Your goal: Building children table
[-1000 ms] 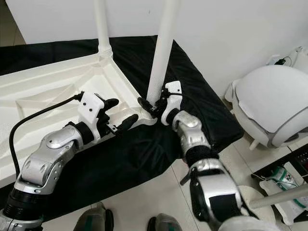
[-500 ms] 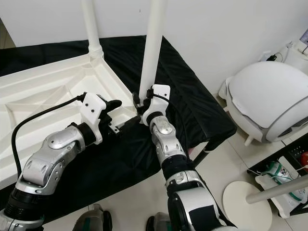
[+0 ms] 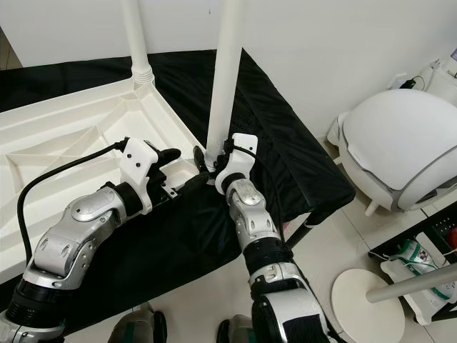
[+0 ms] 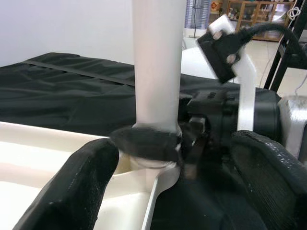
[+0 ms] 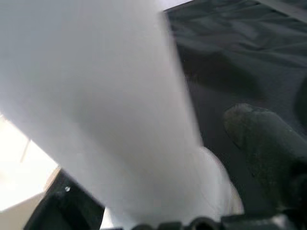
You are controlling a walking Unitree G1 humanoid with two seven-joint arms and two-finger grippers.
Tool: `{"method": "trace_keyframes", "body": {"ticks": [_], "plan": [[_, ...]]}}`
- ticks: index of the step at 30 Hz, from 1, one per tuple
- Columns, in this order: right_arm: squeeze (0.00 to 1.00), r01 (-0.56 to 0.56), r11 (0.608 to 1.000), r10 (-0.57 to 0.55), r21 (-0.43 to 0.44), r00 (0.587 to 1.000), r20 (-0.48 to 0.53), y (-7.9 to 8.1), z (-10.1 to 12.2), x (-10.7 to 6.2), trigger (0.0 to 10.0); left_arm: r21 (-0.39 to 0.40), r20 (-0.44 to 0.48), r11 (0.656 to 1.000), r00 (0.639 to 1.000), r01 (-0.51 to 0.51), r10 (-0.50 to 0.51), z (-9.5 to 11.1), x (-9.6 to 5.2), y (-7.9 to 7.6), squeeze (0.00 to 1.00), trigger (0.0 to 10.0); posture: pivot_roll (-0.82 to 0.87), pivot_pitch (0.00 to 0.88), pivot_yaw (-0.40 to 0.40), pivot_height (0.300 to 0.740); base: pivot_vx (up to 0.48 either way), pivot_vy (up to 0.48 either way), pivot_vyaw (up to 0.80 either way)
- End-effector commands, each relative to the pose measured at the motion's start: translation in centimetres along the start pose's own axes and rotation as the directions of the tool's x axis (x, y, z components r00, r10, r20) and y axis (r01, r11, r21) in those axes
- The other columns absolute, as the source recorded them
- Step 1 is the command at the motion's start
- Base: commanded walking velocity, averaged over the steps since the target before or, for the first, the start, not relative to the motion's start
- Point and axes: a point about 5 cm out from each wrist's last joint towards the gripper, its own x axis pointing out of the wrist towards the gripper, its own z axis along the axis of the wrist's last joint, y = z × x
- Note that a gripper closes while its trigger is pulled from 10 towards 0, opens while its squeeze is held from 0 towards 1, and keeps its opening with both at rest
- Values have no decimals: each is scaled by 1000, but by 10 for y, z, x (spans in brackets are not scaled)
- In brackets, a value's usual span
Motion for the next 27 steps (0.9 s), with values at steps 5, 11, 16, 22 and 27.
{"method": "trace_keyframes", "body": {"ticks": [5, 11, 16, 22, 27], "plan": [[0, -155, 988, 155, -21, 988, -5, -27, 12, -7, 10000, 5, -8, 1000, 1000, 19, -19, -1, 0, -3, 0, 10000, 10, 0, -66, 740, 0, 0, 0], [0, -265, 959, 264, -101, 964, -25, -37, 21, -4, 10000, 12, -5, 1000, 1000, 19, -18, 0, 1, 0, 0, 10000, 9, 0, -63, 740, 0, 0, 0], [0, -352, 922, 349, -163, 936, -49, -38, 32, 7, 10000, 19, -1, 1000, 1000, 17, -17, 2, 1, 2, 0, 10000, 18, 0, -57, 740, 0, 0, 0], [0, -409, 894, 401, -182, 912, -80, -34, 35, 12, 8235, 23, -1, 1000, 1000, 15, -15, 3, 1, 3, 0, 10000, 26, 0, -57, 740, 0, 0, 0], [0, -450, 878, 434, -166, 892, -124, -32, 30, 13, 0, 25, -1, 1000, 1000, 9, -9, 4, 0, 4, 0, 10000, 29, 0, -57, 740, 0, 0, 0]]}}
